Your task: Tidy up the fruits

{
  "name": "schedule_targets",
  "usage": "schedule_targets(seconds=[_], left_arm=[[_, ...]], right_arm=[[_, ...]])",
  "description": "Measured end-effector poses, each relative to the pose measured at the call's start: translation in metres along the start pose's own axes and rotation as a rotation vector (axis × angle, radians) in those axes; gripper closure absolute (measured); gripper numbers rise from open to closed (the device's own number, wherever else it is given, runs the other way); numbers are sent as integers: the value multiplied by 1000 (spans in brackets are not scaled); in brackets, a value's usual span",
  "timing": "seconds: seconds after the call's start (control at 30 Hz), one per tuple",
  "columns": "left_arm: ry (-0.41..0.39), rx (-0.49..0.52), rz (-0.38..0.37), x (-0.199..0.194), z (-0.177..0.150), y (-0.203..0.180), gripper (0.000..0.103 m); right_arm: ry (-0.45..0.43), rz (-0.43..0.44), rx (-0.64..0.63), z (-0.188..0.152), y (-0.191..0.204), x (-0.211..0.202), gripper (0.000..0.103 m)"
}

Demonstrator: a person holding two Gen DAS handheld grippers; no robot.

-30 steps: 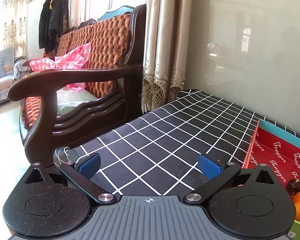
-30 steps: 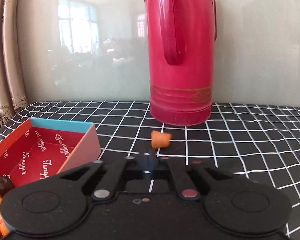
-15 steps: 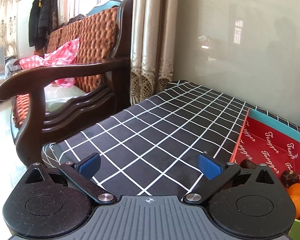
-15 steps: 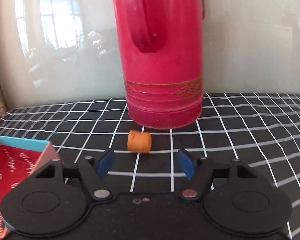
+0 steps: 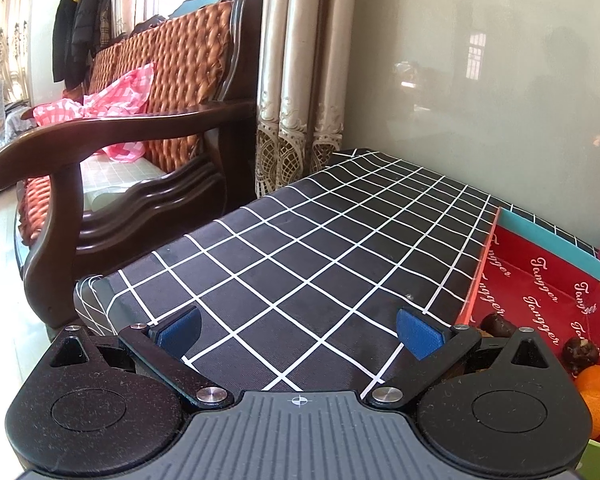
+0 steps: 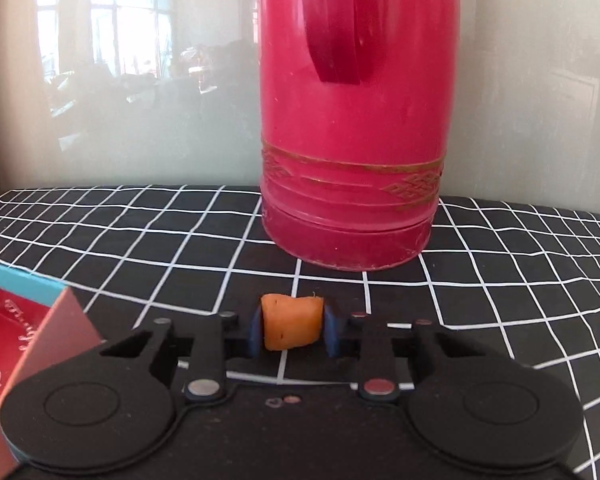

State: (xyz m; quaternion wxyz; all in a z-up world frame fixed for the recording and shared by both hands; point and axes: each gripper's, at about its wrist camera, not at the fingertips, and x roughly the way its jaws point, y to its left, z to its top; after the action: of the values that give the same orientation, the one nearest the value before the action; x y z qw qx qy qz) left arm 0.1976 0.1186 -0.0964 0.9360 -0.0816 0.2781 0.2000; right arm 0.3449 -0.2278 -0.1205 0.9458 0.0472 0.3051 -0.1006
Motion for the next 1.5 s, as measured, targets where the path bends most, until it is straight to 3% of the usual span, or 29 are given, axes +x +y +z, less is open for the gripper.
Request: schedule_targets(seconds=[0.1,0.23,0.33,0.53,0.63,0.7,0.77,0.87,0.93,1.03,1.3,1.5], left_arm=[[-2,-5,4,-1,1,3,0],[-1,-8,2,-2,1,5,0],[-8,6,5,-4,0,4,0],[-14,31,-1,-11,-2,5,0],[-27,48,-3,-15,-3,5,0],[-29,62,-12,-16,-3,4,0],[-18,73,-42,-18,-3,2,0],[-18,104,-79,-32,-1,-3,0],[-33,115,-106,-53,-1,-4,0],[-40,120,-164,-90,-1,-2,0],[-122,204,-259,-193,-5,-2,0],[-136,218,-308,-235,-15,5,0]], right_arm=[[-30,86,6,2,9,-31,82],[-87,265,8,5,31,-91,82],[-73,375,-41,-6,55,-121,82],[27,424,-118,-42,96,-125,80],[47,389,-150,-55,107,-131,69],[23,364,-150,-57,107,-147,46],[-7,351,-140,-59,100,-162,42],[-54,293,-122,-62,81,-193,26],[-99,262,-91,-64,64,-216,23],[-134,189,-35,-67,42,-250,5],[-128,82,47,-78,-4,-315,6],[-115,55,104,-96,-23,-342,6]])
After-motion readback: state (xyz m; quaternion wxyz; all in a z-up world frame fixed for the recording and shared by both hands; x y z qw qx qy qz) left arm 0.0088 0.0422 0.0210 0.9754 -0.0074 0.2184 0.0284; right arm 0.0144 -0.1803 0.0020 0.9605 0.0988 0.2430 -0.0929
